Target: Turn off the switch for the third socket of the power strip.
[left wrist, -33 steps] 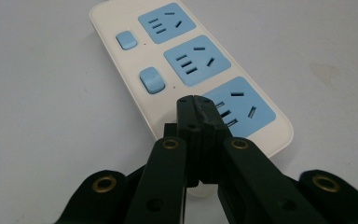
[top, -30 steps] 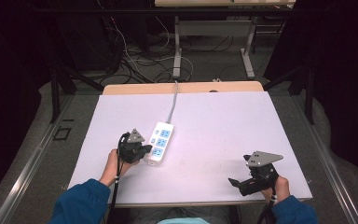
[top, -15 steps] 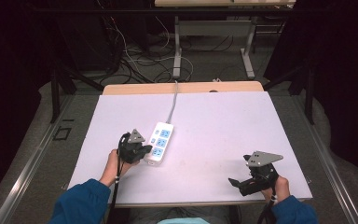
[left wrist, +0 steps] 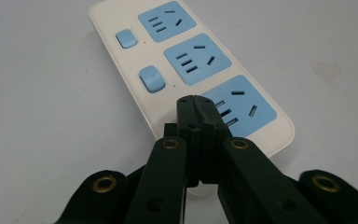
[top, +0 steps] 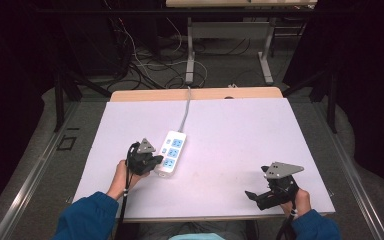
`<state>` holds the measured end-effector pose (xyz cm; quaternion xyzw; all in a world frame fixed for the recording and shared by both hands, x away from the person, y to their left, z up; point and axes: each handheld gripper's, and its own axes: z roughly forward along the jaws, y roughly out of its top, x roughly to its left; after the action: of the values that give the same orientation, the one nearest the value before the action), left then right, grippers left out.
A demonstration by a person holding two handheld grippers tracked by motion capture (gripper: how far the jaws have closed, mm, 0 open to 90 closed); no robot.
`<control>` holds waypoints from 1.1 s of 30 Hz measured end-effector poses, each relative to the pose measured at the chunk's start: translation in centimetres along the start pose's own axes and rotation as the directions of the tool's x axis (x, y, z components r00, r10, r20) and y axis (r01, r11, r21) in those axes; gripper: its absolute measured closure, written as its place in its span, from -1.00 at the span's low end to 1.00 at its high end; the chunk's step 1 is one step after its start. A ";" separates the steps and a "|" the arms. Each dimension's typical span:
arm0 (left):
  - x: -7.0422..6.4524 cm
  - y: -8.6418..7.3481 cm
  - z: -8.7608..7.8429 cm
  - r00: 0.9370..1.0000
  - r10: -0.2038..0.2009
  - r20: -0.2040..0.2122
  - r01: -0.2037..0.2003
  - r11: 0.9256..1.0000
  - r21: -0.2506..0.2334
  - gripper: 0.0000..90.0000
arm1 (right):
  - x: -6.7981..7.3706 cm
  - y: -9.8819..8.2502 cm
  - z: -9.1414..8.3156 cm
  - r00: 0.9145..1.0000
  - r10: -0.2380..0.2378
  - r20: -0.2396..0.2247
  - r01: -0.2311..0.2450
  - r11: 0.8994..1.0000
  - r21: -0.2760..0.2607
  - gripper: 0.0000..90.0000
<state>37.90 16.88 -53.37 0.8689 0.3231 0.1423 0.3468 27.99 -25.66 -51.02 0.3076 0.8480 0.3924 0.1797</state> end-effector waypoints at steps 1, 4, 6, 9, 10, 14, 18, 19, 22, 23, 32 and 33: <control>0.0 0.0 0.0 1.000 0.001 -0.001 -0.001 1.000 0.000 1.00 | 0.0 0.0 0.0 1.000 -0.001 -0.006 0.001 1.000 0.003 -0.97; 0.0 0.0 0.0 1.000 -0.001 -0.001 0.001 1.000 -0.004 1.00 | 0.0 0.0 0.0 1.000 -0.001 -0.007 0.001 1.000 0.003 -0.97; 0.0 0.0 0.1 1.000 0.001 -0.001 -0.001 1.000 -0.007 1.00 | 0.0 0.0 0.0 1.000 0.000 -0.004 0.000 1.000 0.001 -0.97; 0.0 0.0 0.0 1.000 0.001 -0.001 -0.001 1.000 -0.004 1.00 | 0.0 0.0 0.0 1.000 -0.001 -0.006 0.001 1.000 0.004 -0.97; 0.0 0.0 0.0 1.000 0.001 -0.001 -0.001 1.000 -0.004 1.00 | 0.0 0.0 0.0 1.000 -0.001 -0.005 0.001 1.000 0.002 -0.97; 0.0 0.0 0.0 1.000 0.002 -0.002 -0.002 1.000 -0.004 1.00 | 0.0 0.0 0.0 1.000 -0.002 -0.006 0.002 1.000 0.003 -0.97; 0.0 0.0 0.0 1.000 0.003 0.001 -0.003 1.000 -0.001 1.00 | 0.0 0.0 0.0 1.000 -0.002 -0.005 0.002 1.000 0.003 -0.97; 0.0 0.0 0.0 1.000 0.003 0.000 -0.003 1.000 -0.003 1.00 | 0.0 0.0 0.0 1.000 -0.002 -0.006 0.002 1.000 0.005 -0.97; 0.0 0.0 0.0 1.000 0.004 0.001 -0.004 1.000 0.000 1.00 | 0.0 0.0 0.0 1.000 -0.002 -0.006 0.002 1.000 0.004 -0.97; 0.0 0.0 0.0 1.000 0.004 0.001 -0.004 1.000 0.000 1.00 | 0.0 0.0 0.0 1.000 -0.001 -0.006 0.001 1.000 0.004 -0.97; 0.0 0.0 0.0 1.000 0.007 -0.001 -0.007 1.000 -0.003 1.00 | 0.0 0.0 0.0 1.000 -0.001 -0.006 0.001 1.000 0.004 -0.97; 0.0 0.0 0.0 1.000 0.005 0.000 -0.005 1.000 -0.002 1.00 | 0.0 0.0 0.0 1.000 -0.001 -0.006 0.001 1.000 0.003 -0.97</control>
<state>37.91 16.85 -53.38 0.8694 0.3210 0.1435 0.3471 28.01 -25.70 -51.01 0.3063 0.8494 0.3917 0.1769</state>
